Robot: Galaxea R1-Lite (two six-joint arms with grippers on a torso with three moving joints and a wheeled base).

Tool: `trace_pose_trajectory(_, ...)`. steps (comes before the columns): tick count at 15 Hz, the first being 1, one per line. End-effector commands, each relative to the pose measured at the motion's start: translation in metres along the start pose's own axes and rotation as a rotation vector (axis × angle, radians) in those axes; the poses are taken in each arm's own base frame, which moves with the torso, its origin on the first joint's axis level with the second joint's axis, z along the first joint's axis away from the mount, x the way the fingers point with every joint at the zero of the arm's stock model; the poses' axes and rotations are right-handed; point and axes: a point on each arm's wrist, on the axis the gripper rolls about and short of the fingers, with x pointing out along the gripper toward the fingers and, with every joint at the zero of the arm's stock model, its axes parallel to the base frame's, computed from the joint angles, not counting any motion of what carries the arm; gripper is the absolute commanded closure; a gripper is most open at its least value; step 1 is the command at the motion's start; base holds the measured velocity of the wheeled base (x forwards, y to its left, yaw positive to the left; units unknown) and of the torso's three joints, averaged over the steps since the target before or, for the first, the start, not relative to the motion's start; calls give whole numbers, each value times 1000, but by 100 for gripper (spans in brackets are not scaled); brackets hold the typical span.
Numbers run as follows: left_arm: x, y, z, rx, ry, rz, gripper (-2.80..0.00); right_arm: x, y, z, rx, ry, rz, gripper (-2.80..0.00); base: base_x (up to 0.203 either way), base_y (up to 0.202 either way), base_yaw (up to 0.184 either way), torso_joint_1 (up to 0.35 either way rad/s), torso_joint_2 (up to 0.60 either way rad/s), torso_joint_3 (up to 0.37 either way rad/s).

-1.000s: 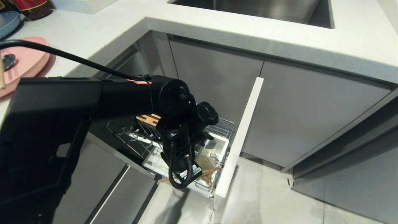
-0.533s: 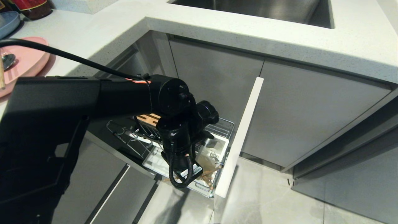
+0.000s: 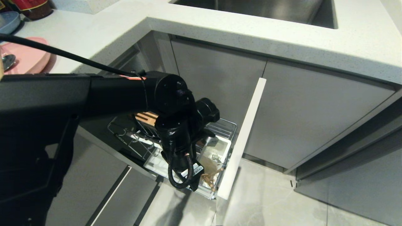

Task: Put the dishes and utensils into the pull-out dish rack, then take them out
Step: Pick up the chopsticks and place it in the cupboard

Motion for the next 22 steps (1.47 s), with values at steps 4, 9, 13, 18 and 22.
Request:
trace_pose_trajectory(4, -50, 3, -27, -72, -122, 22, 0, 0, 0, 0, 0, -5, 0, 0, 0, 0, 0, 0, 0, 0)
trace_pose_trajectory(9, -114, -1, -64, -223, -373, 30, 0, 0, 0, 0, 0, -5, 0, 0, 0, 0, 0, 0, 0, 0)
trace_pose_trajectory(13, -172, 2, -100, -414, -705, 12, 0, 0, 0, 0, 0, -5, 0, 0, 0, 0, 0, 0, 0, 0)
trace_pose_trajectory(18, -248, 17, -180, -690, -1182, -36, 0, 0, 0, 0, 0, -5, 0, 0, 0, 0, 0, 0, 0, 0)
trace_pose_trajectory(22, -285, 26, -263, -924, -1452, 146, 0, 0, 0, 0, 0, -5, 0, 0, 0, 0, 0, 0, 0, 0)
